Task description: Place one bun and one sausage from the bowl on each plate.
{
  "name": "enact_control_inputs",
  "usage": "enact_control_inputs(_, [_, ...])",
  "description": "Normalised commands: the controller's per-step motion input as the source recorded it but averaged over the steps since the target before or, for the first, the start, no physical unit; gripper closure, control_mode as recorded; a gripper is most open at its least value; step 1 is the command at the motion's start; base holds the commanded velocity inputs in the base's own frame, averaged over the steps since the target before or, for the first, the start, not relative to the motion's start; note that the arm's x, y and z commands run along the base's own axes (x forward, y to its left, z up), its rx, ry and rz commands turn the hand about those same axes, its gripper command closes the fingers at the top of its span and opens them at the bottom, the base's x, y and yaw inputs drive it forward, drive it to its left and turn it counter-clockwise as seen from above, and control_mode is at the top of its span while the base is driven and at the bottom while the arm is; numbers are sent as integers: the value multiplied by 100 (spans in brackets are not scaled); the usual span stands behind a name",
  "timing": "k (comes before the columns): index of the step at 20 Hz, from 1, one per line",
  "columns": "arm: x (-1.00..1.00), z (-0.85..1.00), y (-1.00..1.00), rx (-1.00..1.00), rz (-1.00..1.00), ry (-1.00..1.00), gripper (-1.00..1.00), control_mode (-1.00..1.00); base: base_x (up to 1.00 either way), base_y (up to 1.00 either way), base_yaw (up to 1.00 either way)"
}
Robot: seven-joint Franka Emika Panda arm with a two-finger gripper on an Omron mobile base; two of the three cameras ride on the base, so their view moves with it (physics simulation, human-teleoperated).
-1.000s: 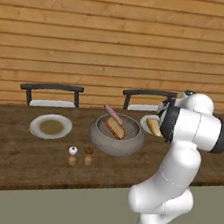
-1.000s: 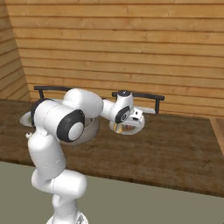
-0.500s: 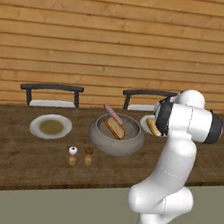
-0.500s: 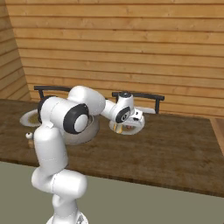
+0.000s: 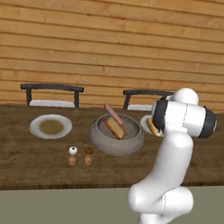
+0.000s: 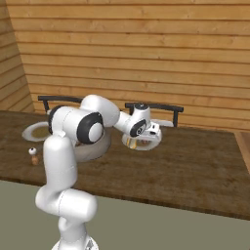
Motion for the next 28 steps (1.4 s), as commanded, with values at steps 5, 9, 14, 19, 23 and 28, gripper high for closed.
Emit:
enact_control_inputs(5, [0,-34,0,0,0,0,100,-100,0,0,0])
enact_control_inputs(9, [1,0,0,0,0,0,100,-100,0,0,0])
enact_control_inputs(14, [0,0,0,0,0,0,100,-100,0,0,0])
enact_control_inputs(19, [0,0,0,0,0,0,-100,-100,0,0,0])
enact_control_inputs(23, [0,0,0,0,0,0,-100,-100,0,0,0])
enact_control_inputs(28, [0,0,0,0,0,0,-100,-100,0,0,0])
